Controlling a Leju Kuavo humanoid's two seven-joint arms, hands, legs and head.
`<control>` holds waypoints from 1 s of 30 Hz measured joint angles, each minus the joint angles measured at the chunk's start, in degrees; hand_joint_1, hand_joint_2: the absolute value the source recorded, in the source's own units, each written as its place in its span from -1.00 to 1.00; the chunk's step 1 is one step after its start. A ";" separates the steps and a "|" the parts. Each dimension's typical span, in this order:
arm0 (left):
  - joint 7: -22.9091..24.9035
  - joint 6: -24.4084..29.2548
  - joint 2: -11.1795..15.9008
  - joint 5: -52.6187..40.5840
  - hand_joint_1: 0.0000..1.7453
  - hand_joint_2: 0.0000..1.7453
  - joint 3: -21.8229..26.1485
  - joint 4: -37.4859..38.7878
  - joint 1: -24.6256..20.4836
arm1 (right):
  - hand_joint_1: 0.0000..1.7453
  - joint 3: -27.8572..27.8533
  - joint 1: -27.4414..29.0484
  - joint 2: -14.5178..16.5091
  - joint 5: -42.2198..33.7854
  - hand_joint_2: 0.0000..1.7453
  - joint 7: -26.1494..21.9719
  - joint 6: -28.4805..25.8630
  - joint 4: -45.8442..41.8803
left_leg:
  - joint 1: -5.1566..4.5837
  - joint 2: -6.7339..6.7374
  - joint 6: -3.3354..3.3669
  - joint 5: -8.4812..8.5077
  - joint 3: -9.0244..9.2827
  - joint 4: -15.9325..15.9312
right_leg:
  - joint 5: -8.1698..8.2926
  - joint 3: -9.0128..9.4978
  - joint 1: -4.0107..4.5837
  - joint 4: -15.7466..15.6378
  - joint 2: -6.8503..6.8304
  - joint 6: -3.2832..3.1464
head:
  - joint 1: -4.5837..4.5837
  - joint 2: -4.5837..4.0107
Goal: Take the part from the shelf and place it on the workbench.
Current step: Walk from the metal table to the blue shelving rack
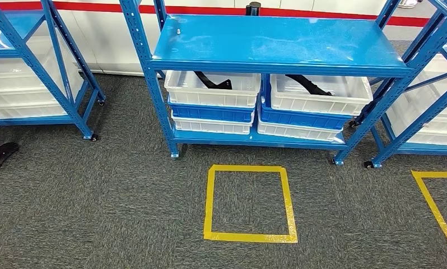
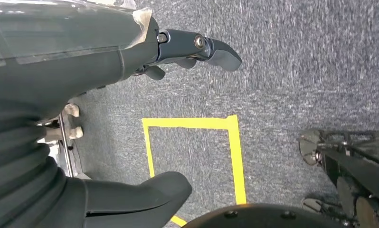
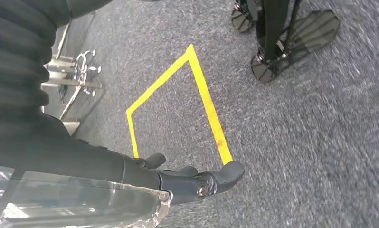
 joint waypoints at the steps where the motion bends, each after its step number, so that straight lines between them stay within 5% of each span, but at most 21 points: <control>1: 0.01 -0.43 0.00 -0.81 -1.00 1.00 0.88 -0.25 0.21 | -1.00 1.44 0.24 -0.07 -0.95 1.00 0.03 0.32 -0.19 | 0.01 0.00 0.00 0.00 0.01 0.00 | 0.00 0.01 0.01 0.00 0.00 0.00 | -0.01 0.00; 16: 0.14 -6.94 0.00 -13.73 -1.00 1.00 14.71 -4.27 3.80 | -1.00 23.93 4.27 -1.01 -15.32 1.00 0.48 5.17 -3.27 | 0.09 0.00 -0.01 0.00 0.04 -0.05 | -0.04 0.03 0.07 0.01 0.00 -0.02 | -0.01 0.00; 17: 0.14 -7.36 0.01 -14.54 -1.00 1.00 15.59 -4.52 4.03 | -1.00 25.33 4.54 -1.07 -16.23 0.50 0.53 5.49 -3.45 | 0.09 0.00 -0.01 0.00 0.04 -0.05 | -0.04 0.03 0.07 0.01 0.00 -0.02 | -0.01 0.00; 20: 0.16 -8.65 0.02 -17.11 -1.00 -0.50 18.29 -5.33 4.74 | -1.00 29.64 5.32 -1.24 -19.08 -1.00 0.70 6.45 -4.01 | 0.08 0.00 -0.01 -0.01 0.04 -0.05 | -0.04 0.03 0.07 0.01 0.00 -0.02 | -0.01 0.00; 21: 0.16 -9.09 0.02 -17.97 -1.00 -1.00 19.16 -5.58 4.96 | -1.00 31.03 5.57 -1.29 -20.04 -1.00 0.75 6.77 -4.20 | 0.08 0.00 -0.01 -0.01 0.04 -0.05 | -0.04 0.03 0.07 0.01 0.00 -0.02 | -0.01 0.00; 30: 0.27 -11.68 0.03 -22.96 -1.00 -1.00 23.90 -7.05 6.14 | -1.00 38.82 6.83 -1.66 -25.63 -1.00 1.00 8.54 -5.24 | 0.08 0.00 -0.02 -0.01 0.04 -0.05 | -0.04 0.05 0.07 0.00 0.00 -0.02 | -0.01 0.00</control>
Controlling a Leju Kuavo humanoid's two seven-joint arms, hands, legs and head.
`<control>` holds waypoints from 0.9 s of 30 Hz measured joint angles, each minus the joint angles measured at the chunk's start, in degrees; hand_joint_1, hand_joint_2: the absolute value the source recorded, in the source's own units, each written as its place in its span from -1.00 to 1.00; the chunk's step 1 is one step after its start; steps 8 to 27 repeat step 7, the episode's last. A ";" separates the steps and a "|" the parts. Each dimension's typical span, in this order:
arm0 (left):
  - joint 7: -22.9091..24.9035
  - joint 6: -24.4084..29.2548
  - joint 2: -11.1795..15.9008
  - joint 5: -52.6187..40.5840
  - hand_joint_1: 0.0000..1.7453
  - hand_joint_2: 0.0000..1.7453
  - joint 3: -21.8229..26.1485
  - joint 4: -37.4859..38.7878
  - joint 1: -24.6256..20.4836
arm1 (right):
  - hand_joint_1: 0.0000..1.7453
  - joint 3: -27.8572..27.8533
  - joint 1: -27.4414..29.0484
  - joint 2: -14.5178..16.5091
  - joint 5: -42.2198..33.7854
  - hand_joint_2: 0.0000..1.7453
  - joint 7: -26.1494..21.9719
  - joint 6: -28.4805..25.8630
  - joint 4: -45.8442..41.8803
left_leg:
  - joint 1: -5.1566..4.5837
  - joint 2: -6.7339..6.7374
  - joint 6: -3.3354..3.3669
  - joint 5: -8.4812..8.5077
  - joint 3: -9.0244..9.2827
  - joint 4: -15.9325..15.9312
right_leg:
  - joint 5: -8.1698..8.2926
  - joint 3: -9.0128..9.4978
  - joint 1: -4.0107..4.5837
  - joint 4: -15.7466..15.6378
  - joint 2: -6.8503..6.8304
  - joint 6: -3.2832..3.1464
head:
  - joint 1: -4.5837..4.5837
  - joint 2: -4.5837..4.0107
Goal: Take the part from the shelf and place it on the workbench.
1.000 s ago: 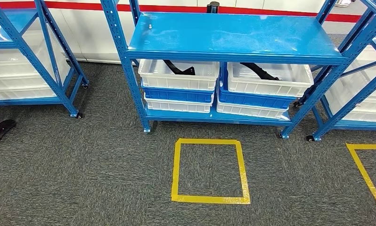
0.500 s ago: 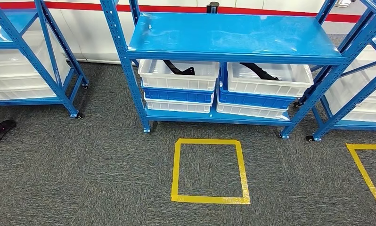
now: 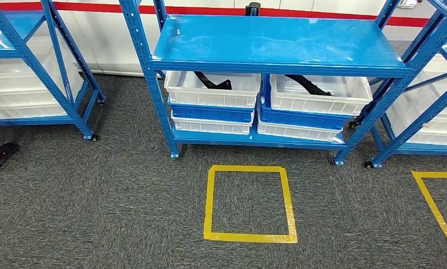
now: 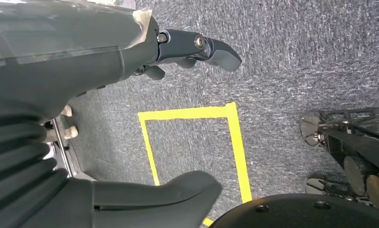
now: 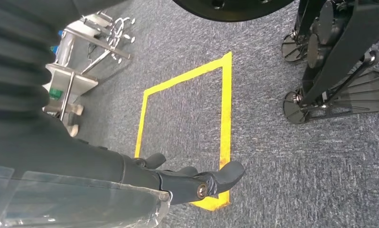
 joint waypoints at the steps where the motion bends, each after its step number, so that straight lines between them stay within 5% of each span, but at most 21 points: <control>1: 0.01 -0.09 0.00 -0.08 -1.00 -1.00 0.24 -0.08 0.06 | -1.00 0.39 0.08 -0.03 -0.07 -1.00 0.01 0.03 -0.09 | 0.00 0.00 0.00 0.00 0.00 0.00 | 0.00 0.00 0.00 0.00 0.00 0.00 | 0.00 0.00; 27: 0.04 -0.16 0.01 -0.19 -1.00 -1.00 1.18 -0.44 0.35 | -1.00 1.75 0.26 -0.09 -0.22 -1.00 0.04 0.13 -0.29 | 0.00 0.00 0.00 0.00 0.04 0.00 | 0.00 0.01 0.00 0.00 0.00 0.00 | 0.00 0.00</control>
